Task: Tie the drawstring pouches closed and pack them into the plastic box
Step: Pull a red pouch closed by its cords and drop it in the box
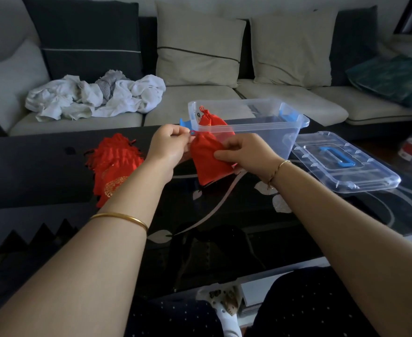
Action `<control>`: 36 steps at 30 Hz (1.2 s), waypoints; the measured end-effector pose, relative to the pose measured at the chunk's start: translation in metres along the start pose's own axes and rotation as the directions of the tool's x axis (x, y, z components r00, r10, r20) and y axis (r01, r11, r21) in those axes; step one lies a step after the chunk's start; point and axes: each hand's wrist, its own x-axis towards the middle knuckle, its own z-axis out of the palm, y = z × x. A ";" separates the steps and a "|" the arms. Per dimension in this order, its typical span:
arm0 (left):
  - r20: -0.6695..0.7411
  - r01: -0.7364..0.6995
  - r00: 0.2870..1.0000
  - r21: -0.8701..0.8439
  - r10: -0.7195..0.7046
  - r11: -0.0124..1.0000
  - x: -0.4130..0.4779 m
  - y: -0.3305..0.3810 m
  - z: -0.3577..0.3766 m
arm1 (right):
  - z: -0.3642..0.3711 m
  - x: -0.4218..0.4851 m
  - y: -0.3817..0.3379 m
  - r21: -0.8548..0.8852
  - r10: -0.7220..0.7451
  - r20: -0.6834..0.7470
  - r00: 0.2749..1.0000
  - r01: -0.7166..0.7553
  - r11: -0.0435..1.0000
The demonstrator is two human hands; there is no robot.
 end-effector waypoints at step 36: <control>-0.550 0.475 0.813 0.439 -0.191 0.762 0.004 -0.067 -0.106 | 0.161 0.062 -0.007 0.222 0.356 0.351 0.866 -0.447 0.867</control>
